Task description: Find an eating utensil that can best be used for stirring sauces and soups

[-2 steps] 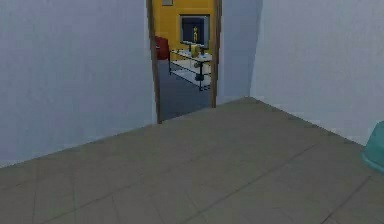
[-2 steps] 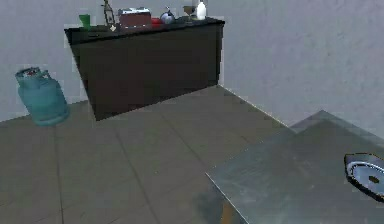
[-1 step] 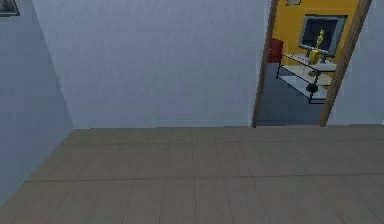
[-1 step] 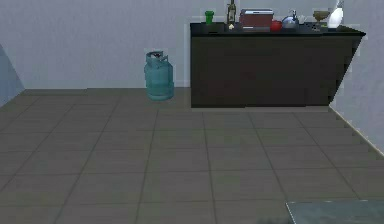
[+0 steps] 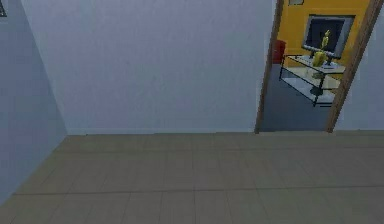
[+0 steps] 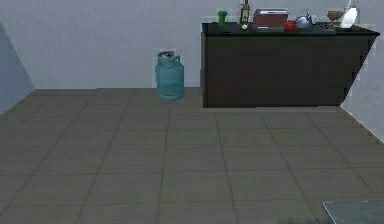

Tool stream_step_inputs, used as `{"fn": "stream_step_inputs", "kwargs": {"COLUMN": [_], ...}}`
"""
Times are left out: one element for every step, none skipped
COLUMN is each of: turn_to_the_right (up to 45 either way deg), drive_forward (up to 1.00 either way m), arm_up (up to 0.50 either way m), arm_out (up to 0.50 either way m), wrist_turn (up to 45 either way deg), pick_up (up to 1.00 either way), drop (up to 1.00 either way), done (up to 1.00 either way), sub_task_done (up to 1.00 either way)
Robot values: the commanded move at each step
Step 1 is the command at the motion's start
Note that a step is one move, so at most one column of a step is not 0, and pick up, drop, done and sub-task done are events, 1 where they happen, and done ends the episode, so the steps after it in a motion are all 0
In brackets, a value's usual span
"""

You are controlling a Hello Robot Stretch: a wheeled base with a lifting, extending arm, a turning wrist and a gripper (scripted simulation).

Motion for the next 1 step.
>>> {"fn": "stream_step_inputs", "kwargs": {"turn_to_the_right": [45.0], "drive_forward": [0.00], "arm_up": [0.00], "arm_out": [0.00], "wrist_turn": [0.0], "pick_up": [0.00], "drop": [0.00], "done": [0.00], "sub_task_done": [0.00]}}
